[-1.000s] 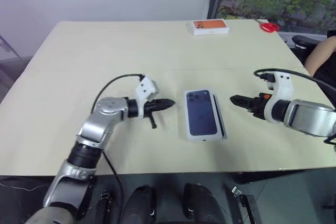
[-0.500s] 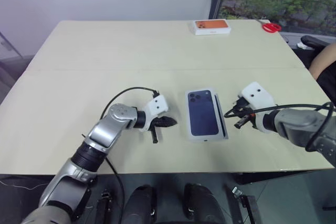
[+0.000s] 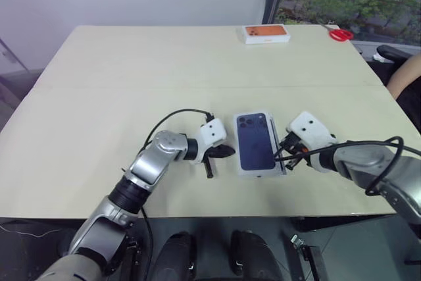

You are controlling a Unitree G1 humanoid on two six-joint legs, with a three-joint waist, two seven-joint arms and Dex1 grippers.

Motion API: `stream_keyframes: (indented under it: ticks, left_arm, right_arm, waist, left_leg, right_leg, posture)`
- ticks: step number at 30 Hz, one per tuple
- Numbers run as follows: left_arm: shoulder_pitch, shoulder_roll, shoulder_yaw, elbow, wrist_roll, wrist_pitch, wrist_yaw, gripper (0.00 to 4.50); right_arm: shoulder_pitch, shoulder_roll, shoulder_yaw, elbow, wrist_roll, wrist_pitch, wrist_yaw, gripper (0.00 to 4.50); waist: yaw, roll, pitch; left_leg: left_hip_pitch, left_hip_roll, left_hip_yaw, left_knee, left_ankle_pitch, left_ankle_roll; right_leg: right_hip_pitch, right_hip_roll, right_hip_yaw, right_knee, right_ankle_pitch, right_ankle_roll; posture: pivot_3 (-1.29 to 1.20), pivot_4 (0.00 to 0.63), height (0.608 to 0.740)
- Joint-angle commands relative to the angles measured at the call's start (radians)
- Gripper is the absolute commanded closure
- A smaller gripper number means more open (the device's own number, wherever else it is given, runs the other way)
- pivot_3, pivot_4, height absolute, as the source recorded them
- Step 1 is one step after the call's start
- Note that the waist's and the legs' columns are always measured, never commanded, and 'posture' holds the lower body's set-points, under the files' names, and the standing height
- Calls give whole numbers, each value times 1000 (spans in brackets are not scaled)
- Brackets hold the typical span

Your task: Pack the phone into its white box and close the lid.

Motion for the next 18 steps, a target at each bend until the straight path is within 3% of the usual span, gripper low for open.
stream_keyframes:
  ticks: [1,11,18]
  left_arm:
    - [-3,-14,25,-40,-22,1,9,4500]
    - [-5,-36,39,-32,-32,-7,13,4500]
    - [-6,4,69,-56,-57,33,4,4500]
  right_arm:
    - [-4,12,-35,-37,-32,12,21,4456]
    - [13,29,-55,-49,-83,39,70,4456]
    - [24,41,-70,-56,-112,52,86,4456]
  waist:
    - [0,0,0]
    - [0,0,0]
    - [-1,0,0]
  left_leg:
    - [0,0,0,0,0,0]
    - [0,0,0,0,0,0]
    - [0,0,0,0,0,0]
  right_leg:
    - [0,0,0,0,0,0]
    - [0,1,0,0,0,0]
    - [0,1,0,0,0,0]
  posture:
    - [0,150,740]
    - [0,150,740]
    - [0,150,740]
